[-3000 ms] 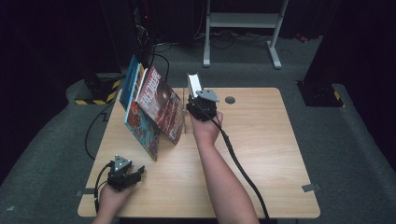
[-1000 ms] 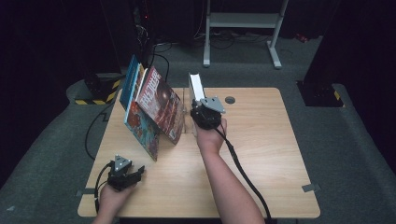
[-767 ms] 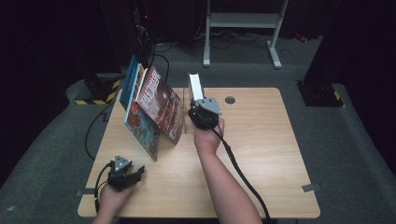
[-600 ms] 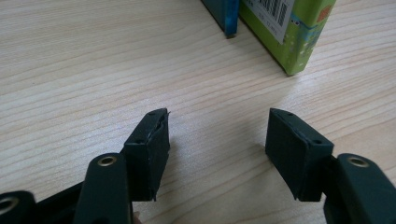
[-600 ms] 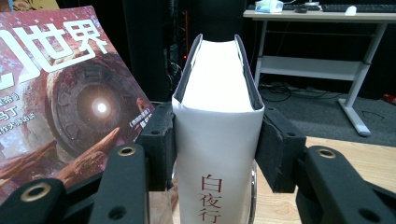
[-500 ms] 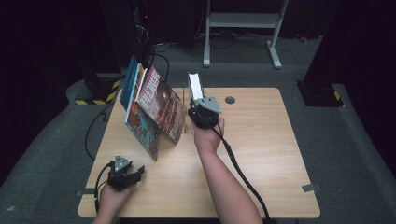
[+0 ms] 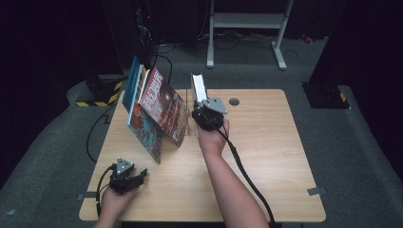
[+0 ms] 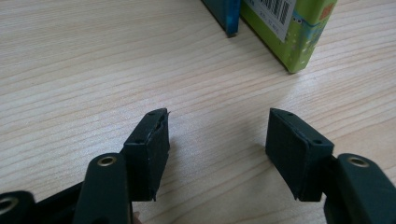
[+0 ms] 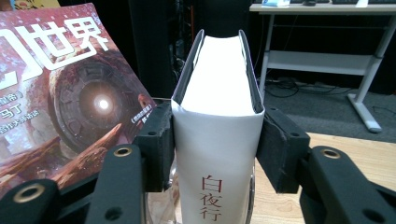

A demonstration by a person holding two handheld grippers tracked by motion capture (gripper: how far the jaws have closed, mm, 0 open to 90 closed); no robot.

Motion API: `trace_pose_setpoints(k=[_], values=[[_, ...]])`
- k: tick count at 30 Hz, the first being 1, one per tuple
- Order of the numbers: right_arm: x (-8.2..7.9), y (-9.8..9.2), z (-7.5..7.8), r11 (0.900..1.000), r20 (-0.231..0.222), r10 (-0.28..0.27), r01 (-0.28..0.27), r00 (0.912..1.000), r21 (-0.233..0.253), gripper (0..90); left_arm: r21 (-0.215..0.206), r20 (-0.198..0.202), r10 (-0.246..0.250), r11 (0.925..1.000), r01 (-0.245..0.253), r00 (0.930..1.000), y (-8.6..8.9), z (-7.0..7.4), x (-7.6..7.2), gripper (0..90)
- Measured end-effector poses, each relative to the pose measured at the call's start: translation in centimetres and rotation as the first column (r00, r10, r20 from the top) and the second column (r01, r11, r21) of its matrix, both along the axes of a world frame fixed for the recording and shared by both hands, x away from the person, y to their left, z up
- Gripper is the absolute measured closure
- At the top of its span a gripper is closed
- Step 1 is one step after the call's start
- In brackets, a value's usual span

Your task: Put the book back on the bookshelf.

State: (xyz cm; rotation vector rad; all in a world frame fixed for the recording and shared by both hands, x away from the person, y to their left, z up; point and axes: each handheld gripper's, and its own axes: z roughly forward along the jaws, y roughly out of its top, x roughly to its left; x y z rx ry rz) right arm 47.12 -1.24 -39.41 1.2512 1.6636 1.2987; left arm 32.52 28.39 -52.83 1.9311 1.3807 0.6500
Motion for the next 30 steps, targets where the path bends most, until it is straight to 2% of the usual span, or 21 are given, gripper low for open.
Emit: trace_pose_setpoints(k=[7,15,22,30], values=[[0.0,-0.3,0.2,0.999,-0.006,0.043,-0.043,0.9991,0.002,39.0,-0.008,-0.001,-0.001,1.0000,0.001,1.0000,-0.1,0.0,0.0,38.6],[-0.6,-0.6,0.4,0.997,-0.018,0.077,-0.077,0.9969,-0.002,34.3,0.000,-0.003,-0.011,0.9999,0.011,0.9999,-0.1,0.0,0.0,35.4],[-1.8,-1.4,0.3,0.994,-0.026,0.113,-0.113,0.9933,0.005,32.7,0.000,-0.005,-0.010,0.9999,0.010,0.9999,-0.2,0.0,0.0,34.0],[-3.6,-2.5,-0.3,0.987,-0.037,0.159,-0.159,0.9866,-0.012,32.1,0.000,-0.005,-0.009,1.0000,0.009,0.9999,-0.2,0.0,0.0,33.9]])
